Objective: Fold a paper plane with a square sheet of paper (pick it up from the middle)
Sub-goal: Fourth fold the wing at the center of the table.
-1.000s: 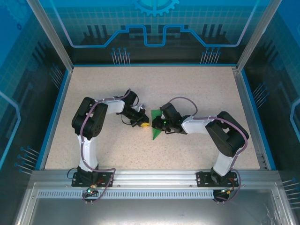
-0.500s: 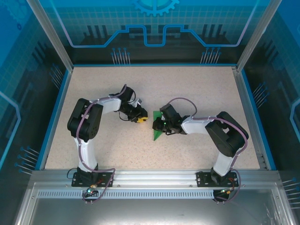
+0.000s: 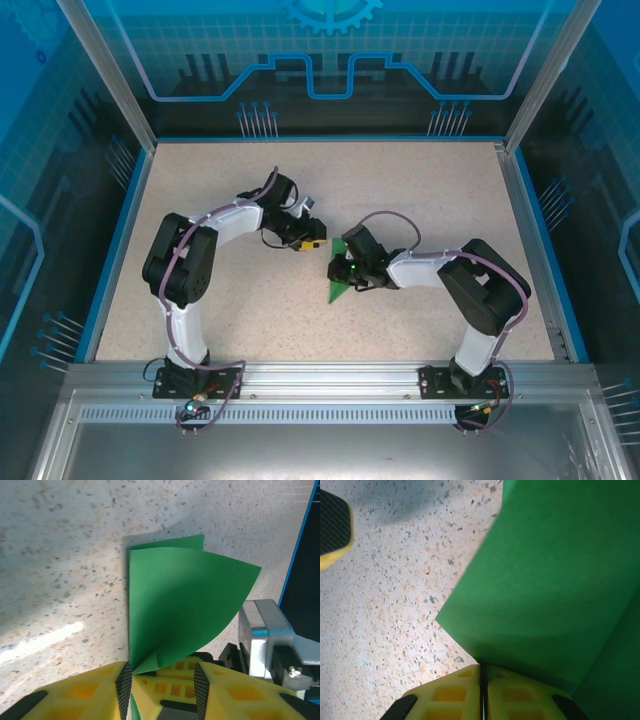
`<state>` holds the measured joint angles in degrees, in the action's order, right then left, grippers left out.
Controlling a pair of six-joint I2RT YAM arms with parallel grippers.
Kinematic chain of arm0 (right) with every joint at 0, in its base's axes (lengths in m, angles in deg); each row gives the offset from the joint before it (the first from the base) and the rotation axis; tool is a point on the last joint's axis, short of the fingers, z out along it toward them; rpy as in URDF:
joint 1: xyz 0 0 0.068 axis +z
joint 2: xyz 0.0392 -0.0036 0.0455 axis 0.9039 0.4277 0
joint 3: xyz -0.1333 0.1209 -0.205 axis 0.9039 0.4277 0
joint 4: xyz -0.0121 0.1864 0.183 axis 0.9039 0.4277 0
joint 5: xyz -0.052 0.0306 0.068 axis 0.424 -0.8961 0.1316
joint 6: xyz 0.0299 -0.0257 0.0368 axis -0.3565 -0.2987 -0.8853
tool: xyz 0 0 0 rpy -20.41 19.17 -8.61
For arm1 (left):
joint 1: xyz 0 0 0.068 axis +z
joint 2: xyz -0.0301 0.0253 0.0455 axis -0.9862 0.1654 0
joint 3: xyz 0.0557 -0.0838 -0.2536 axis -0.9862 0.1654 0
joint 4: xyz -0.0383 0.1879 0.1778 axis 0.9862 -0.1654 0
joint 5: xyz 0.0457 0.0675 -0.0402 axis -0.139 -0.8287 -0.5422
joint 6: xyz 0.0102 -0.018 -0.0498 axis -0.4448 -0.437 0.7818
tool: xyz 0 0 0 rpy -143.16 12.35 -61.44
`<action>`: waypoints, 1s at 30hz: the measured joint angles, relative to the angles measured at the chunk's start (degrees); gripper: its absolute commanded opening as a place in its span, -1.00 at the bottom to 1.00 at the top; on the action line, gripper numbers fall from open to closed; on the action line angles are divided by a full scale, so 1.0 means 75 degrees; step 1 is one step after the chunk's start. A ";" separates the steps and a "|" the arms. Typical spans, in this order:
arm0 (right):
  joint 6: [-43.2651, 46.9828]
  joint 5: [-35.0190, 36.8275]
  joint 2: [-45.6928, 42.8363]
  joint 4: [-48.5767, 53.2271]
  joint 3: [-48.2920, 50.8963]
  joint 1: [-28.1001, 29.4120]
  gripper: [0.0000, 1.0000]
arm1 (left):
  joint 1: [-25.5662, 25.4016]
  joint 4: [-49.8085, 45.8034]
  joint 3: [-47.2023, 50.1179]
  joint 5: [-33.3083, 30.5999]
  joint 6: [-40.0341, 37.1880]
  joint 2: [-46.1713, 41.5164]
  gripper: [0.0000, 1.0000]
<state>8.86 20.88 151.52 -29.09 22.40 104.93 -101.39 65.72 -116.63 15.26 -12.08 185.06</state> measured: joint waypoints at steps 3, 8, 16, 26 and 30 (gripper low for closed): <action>0.0012 0.0076 -0.0055 -0.0006 0.0055 0.0029 -0.72 | -0.0079 -0.0064 -0.0137 -0.0012 -0.0108 0.0000 -0.16; 0.0087 0.0181 -0.0157 -0.0102 0.0216 0.0085 -0.54 | -0.0122 -0.0143 -0.0283 -0.0012 -0.0219 0.0000 -0.16; 0.0093 0.0204 -0.0227 -0.0245 0.0344 0.0085 -0.46 | -0.0143 -0.0163 -0.0309 -0.0009 -0.0245 0.0055 -0.16; 0.0152 0.0207 -0.0294 -0.0574 0.0501 0.0085 -0.34 | -0.0230 -0.0187 -0.0356 0.0023 -0.0382 0.0254 -0.15; 0.0181 0.0204 -0.0309 -0.0670 0.0557 0.0085 -0.34 | -0.0309 -0.0219 -0.0391 0.0058 -0.0408 0.0353 -0.15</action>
<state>10.22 22.41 149.21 -34.12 26.57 105.56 -103.70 64.08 -119.56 15.69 -15.14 187.70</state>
